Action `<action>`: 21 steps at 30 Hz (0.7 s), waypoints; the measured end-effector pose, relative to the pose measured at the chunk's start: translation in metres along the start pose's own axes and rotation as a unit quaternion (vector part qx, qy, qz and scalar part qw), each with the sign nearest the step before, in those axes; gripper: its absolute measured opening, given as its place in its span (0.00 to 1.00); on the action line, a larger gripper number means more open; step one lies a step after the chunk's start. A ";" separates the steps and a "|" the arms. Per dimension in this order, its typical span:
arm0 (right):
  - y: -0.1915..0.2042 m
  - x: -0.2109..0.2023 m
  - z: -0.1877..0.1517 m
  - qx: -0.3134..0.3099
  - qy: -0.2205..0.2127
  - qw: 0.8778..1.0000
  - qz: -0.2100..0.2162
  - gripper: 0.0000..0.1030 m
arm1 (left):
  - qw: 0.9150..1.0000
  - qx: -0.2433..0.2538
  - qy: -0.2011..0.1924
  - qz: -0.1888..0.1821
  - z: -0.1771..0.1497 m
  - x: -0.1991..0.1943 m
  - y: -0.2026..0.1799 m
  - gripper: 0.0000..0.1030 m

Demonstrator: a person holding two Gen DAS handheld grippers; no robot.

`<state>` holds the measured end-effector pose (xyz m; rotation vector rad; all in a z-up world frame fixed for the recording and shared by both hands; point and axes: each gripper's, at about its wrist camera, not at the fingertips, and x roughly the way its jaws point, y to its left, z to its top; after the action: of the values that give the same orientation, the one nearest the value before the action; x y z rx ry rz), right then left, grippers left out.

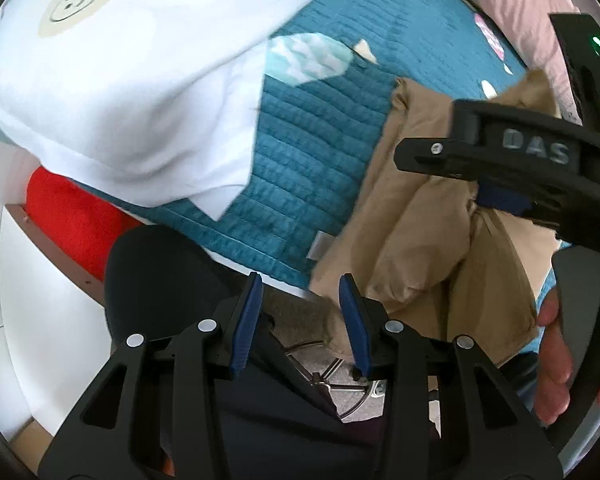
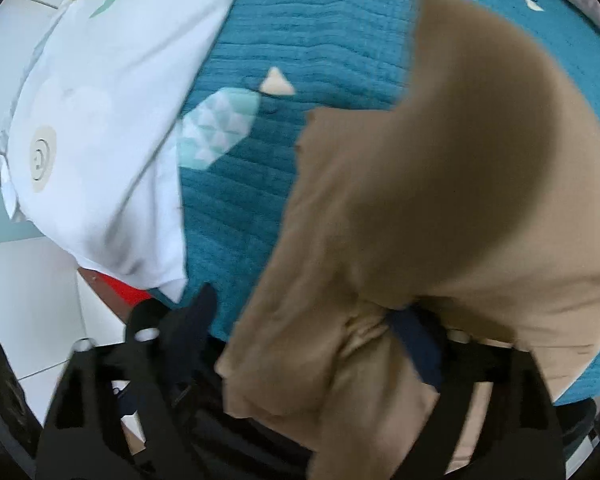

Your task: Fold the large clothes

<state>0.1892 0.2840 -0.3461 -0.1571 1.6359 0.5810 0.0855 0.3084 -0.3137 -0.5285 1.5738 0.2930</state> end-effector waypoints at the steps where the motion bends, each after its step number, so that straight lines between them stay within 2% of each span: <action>1: 0.001 -0.002 0.000 0.000 0.003 1.000 0.014 0.85 | 1.000 -0.004 -0.004 -0.002 0.001 -0.003 0.003 0.47; 2: 0.003 -0.005 0.000 -0.001 0.009 1.000 0.030 0.85 | 1.000 -0.007 -0.007 -0.004 0.002 -0.005 0.006 0.48; 4: 0.002 -0.019 -0.004 -0.001 0.025 0.996 0.090 0.85 | 1.000 -0.009 -0.013 -0.004 0.004 -0.009 0.008 0.48; 8: -0.012 -0.061 -0.014 0.006 0.009 0.986 0.164 0.84 | 1.000 -0.014 -0.025 -0.004 0.007 -0.019 0.010 0.48; 11: -0.022 -0.099 -0.031 -0.001 -0.040 0.987 0.159 0.81 | 0.999 -0.009 -0.032 -0.008 0.009 -0.026 0.005 0.48; 12: -0.029 -0.110 -0.038 -0.002 -0.057 0.987 0.149 0.71 | 0.999 -0.005 -0.034 -0.008 0.009 -0.029 0.002 0.48; 13: -0.038 -0.119 -0.046 0.001 -0.072 0.988 0.135 0.53 | 0.999 -0.001 -0.036 -0.008 0.008 -0.031 -0.001 0.48; 14: -0.046 -0.125 -0.053 0.005 -0.078 0.989 0.127 0.40 | 0.999 0.003 -0.038 -0.010 0.008 -0.034 -0.005 0.48; 15: -0.057 -0.126 -0.060 0.012 -0.080 0.989 0.125 0.15 | 0.999 0.007 -0.039 -0.011 0.007 -0.035 -0.008 0.48; 16: -0.069 -0.122 -0.067 0.021 -0.073 0.989 0.125 0.08 | 0.999 0.015 -0.040 -0.013 0.006 -0.037 -0.014 0.48; 19: -0.093 -0.095 -0.082 0.047 -0.049 0.991 0.112 0.04 | 0.998 0.038 -0.041 -0.028 0.004 -0.040 -0.032 0.48; 21: -0.101 -0.065 -0.086 0.067 -0.019 0.990 0.122 0.04 | 0.998 0.043 -0.044 -0.029 0.002 -0.043 -0.041 0.48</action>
<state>0.1668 0.1428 -0.3081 0.1552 1.6630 0.6521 0.1078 0.2813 -0.2663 -0.4879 1.4753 0.2014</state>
